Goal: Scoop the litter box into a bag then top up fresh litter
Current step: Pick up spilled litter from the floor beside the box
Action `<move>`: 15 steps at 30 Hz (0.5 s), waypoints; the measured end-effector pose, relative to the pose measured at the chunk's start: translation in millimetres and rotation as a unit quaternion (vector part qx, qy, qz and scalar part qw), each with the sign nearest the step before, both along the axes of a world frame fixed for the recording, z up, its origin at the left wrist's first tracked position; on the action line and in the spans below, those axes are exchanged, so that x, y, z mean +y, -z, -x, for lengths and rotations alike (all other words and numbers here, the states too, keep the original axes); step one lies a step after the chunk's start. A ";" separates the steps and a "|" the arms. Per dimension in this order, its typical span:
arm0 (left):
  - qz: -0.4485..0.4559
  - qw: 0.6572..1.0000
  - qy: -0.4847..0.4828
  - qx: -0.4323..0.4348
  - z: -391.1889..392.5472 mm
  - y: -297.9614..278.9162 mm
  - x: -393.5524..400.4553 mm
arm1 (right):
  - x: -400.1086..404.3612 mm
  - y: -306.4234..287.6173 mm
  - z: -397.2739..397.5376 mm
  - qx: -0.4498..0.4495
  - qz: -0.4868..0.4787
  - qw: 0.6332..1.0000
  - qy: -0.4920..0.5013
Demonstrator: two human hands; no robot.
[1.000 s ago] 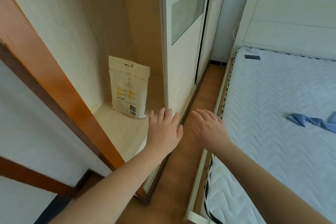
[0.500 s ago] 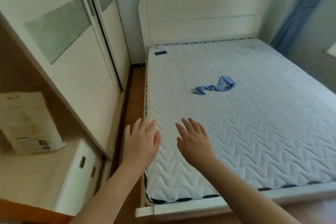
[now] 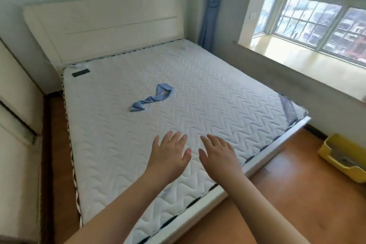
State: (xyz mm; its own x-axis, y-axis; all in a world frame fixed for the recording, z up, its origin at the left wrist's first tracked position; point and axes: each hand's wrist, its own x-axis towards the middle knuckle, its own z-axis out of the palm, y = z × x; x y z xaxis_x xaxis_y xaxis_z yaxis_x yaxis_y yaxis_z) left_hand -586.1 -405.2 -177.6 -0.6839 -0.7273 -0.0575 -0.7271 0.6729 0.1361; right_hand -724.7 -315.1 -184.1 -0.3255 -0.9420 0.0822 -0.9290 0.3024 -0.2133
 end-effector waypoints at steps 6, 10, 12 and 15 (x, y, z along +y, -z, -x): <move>-0.009 0.992 0.126 0.029 83.3 7.2 -12.5 | 9.6 -0.2 63.5 0.056 -0.001 0.991 0.122; -0.012 0.977 0.204 0.058 135.5 -2.5 -12.5 | 29.2 -8.2 98.6 0.058 -0.023 0.977 0.204; 0.001 0.965 0.253 0.066 162.1 -3.3 -5.7 | 45.7 -9.0 115.8 0.062 -0.031 0.965 0.254; -0.006 0.950 0.305 0.065 200.5 -4.6 11.1 | 77.2 -9.2 137.1 0.022 -0.058 0.949 0.310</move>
